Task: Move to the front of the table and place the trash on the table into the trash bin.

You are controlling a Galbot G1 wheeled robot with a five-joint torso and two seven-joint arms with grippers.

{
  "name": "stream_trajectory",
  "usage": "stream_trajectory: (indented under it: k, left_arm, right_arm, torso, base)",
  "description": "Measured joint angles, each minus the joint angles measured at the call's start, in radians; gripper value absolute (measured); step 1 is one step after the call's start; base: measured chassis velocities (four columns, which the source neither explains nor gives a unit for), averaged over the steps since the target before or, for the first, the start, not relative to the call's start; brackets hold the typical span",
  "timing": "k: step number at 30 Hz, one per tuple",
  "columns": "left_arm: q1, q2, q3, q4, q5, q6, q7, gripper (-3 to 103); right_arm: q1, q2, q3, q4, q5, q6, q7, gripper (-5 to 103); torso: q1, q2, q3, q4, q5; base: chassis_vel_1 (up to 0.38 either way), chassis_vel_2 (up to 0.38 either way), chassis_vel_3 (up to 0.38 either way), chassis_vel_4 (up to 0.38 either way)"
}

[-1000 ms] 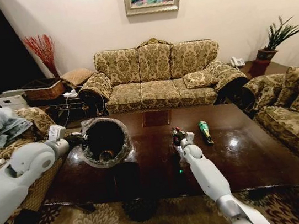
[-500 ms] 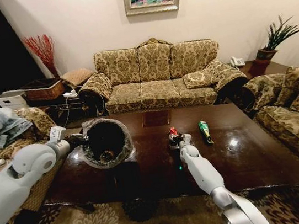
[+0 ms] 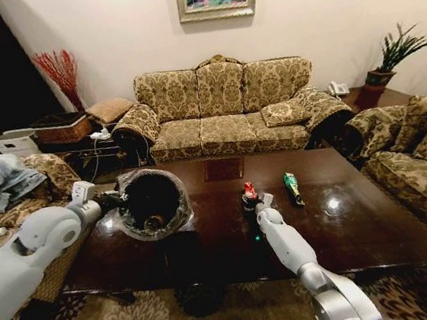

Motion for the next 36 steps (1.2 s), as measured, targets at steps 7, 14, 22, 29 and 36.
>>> stream_trajectory:
  k: [7, 14, 22, 29, 36]
  left_arm:
    - [-0.001, -0.001, 0.0, -0.001, 0.0, -0.007, 0.0, 0]
    - [0.001, -0.003, -0.006, -0.002, 0.001, -0.007, -0.001, 0]
    - [-0.005, -0.006, 0.006, 0.003, 0.012, -0.007, 0.0, 0]
    - [-0.004, -0.008, 0.027, -0.023, 0.033, -0.008, 0.007, 0]
    - [-0.055, -0.009, 0.132, -0.009, 0.067, -0.019, 0.011, 0]
  right_arm:
    - [-0.015, -0.013, -0.001, 0.034, 0.014, -0.01, -0.002, 41]
    - [-0.07, -0.039, 0.014, 0.204, 0.017, 0.037, -0.129, 41]
    - [-0.245, -0.189, -0.058, 0.813, 0.245, -0.081, -0.361, 41]
    - [-0.247, -0.337, -0.287, 1.157, 0.499, -0.192, -0.266, 41]
    - [-0.164, -0.354, -0.433, 1.256, 0.636, -0.247, -0.178, 41]
  torso:
    - [0.0, 0.0, 0.0, 0.0002, 0.0]
    - [0.0, 0.0, 0.0, 0.0003, 0.0002]
    - [0.0, 0.0, 0.0, -0.0004, -0.0003]
    - [0.0, 0.0, 0.0, 0.0004, -0.0003]
    - [0.0, 0.0, 0.0, 0.0, -0.0003]
  base:
    - [0.0, 0.0, 0.0, 0.0]
    - [0.0, 0.0, 0.0, 0.0]
    - [0.0, 0.0, 0.0, 0.0]
    - [0.0, 0.0, 0.0, 0.0]
    - [0.0, 0.0, 0.0, 0.0]
